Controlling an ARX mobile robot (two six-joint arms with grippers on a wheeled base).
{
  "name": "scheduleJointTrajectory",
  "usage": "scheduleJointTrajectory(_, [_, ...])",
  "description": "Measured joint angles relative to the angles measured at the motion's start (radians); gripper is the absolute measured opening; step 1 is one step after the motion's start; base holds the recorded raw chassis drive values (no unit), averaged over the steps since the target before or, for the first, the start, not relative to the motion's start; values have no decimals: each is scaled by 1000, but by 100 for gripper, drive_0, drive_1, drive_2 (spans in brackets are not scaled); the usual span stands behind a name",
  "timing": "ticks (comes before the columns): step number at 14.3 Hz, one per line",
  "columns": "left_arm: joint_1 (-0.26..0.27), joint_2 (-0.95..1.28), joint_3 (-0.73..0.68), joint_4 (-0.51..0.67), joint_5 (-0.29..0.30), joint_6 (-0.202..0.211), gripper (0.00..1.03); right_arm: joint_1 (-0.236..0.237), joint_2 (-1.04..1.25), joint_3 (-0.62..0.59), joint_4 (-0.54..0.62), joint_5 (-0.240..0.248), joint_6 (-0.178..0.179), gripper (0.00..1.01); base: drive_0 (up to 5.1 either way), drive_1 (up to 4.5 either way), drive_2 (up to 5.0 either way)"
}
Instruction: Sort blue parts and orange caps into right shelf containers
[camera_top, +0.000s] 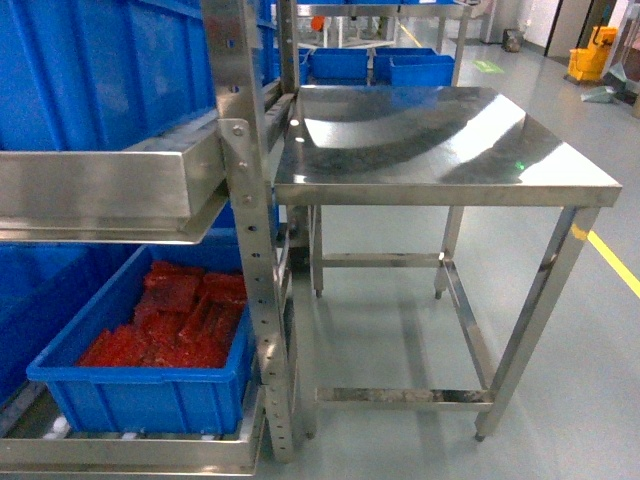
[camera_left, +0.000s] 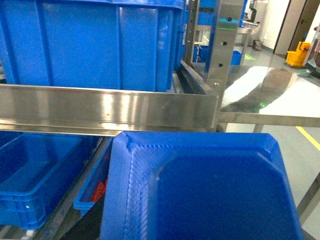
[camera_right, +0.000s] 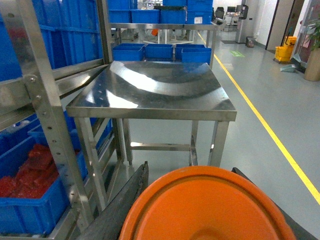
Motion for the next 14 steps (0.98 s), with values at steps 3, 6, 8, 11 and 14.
scheduleJointTrajectory(3, [0, 0, 0, 3, 0, 0, 41, 0, 0, 0, 3, 0, 0, 42, -498, 243, 243])
scheduleJointTrajectory(6, [0, 0, 0, 1, 0, 0, 41, 0, 0, 0, 0, -1, 0, 42, -515, 226, 226])
scheduleJointTrajectory(8, [0, 0, 0, -1, 0, 0, 41, 0, 0, 0, 0, -1, 0, 42, -506, 235, 235])
scheduleJointTrajectory(11, [0, 0, 0, -1, 0, 0, 41, 0, 0, 0, -1, -1, 0, 42, -501, 240, 240])
scheduleJointTrajectory(14, [0, 0, 0, -1, -1, 0, 41, 0, 0, 0, -1, -1, 0, 42, -505, 236, 236])
